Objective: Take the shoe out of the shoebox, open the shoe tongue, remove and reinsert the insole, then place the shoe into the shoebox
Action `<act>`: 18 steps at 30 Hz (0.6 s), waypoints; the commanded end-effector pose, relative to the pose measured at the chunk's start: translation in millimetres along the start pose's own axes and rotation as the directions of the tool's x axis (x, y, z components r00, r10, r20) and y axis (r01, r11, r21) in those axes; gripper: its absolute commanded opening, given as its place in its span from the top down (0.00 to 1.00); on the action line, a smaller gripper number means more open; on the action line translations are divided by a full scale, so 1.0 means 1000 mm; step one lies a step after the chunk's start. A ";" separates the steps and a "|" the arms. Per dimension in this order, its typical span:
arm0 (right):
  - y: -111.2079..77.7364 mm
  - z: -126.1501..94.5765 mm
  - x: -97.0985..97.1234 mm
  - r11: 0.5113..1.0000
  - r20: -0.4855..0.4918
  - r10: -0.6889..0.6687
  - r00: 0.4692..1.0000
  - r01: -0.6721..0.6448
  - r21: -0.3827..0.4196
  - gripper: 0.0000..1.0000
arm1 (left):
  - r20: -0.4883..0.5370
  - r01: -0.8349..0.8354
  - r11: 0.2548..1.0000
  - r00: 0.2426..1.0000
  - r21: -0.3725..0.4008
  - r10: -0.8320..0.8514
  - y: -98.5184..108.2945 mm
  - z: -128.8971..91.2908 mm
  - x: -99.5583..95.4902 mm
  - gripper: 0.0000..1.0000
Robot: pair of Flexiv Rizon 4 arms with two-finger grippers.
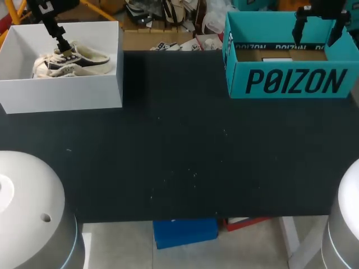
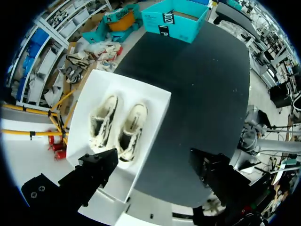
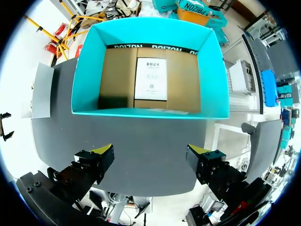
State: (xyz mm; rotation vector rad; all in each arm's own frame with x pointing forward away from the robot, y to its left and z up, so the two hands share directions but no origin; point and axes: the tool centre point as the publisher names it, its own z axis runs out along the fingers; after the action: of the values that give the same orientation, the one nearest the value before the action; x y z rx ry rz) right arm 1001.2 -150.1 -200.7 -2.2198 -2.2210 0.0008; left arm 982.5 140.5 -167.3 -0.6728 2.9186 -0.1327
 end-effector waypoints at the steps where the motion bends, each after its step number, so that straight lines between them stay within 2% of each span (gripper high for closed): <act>1: 0.000 0.000 0.000 1.000 0.001 0.000 1.000 0.000 0.000 0.00 | 0.128 -0.274 0.956 0.957 0.108 0.260 0.010 -0.011 -0.007 0.00; 3: 0.000 0.000 0.000 1.000 0.001 0.000 1.000 0.000 0.000 0.00 | 0.141 -0.362 0.923 0.928 0.132 0.344 0.011 -0.011 -0.011 0.00; 5: 0.000 0.000 0.000 1.000 0.001 0.000 1.000 0.000 0.000 0.00 | 0.138 -0.353 0.933 0.930 0.076 0.341 0.011 -0.006 -0.019 0.00; 9: 0.000 0.000 0.000 1.000 0.001 0.000 1.000 0.000 0.000 0.00 | 0.098 -0.342 0.940 0.936 0.016 0.339 0.010 0.005 -0.036 0.00; 10: 0.000 0.000 0.000 1.000 0.001 0.000 1.000 0.000 0.000 0.00 | 0.104 -0.335 0.942 0.938 0.017 0.331 0.010 0.006 -0.040 0.11; 11: 0.000 0.000 0.000 1.000 0.001 0.000 1.000 0.000 0.000 0.00 | 0.089 -0.325 0.946 0.942 0.010 0.323 0.011 0.009 -0.046 0.16; 12: 0.000 0.000 0.000 1.000 0.001 0.000 1.000 0.000 0.000 0.00 | 0.083 -0.325 0.946 0.943 0.006 0.323 0.012 0.011 -0.050 0.10; 13: 0.000 0.000 0.000 1.000 0.001 0.000 1.000 0.000 0.000 0.00 | 0.082 -0.321 0.947 0.944 -0.001 0.320 0.013 0.014 -0.054 0.11; 16: 0.000 0.000 0.000 1.000 0.001 0.000 1.000 0.000 0.000 0.00 | 0.069 -0.310 0.951 0.948 -0.015 0.311 0.014 0.021 -0.064 0.22; 18: 0.000 0.000 0.000 1.000 0.001 0.000 1.000 0.000 0.000 0.00 | 0.064 -0.298 0.954 0.952 -0.026 0.299 0.014 0.026 -0.070 0.22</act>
State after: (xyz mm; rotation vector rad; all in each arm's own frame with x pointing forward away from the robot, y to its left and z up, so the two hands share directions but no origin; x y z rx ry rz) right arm 1001.2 -150.3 -200.8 -2.2198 -2.2211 0.0015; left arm 1023.8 184.3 -181.9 -0.2166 2.8806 -0.0577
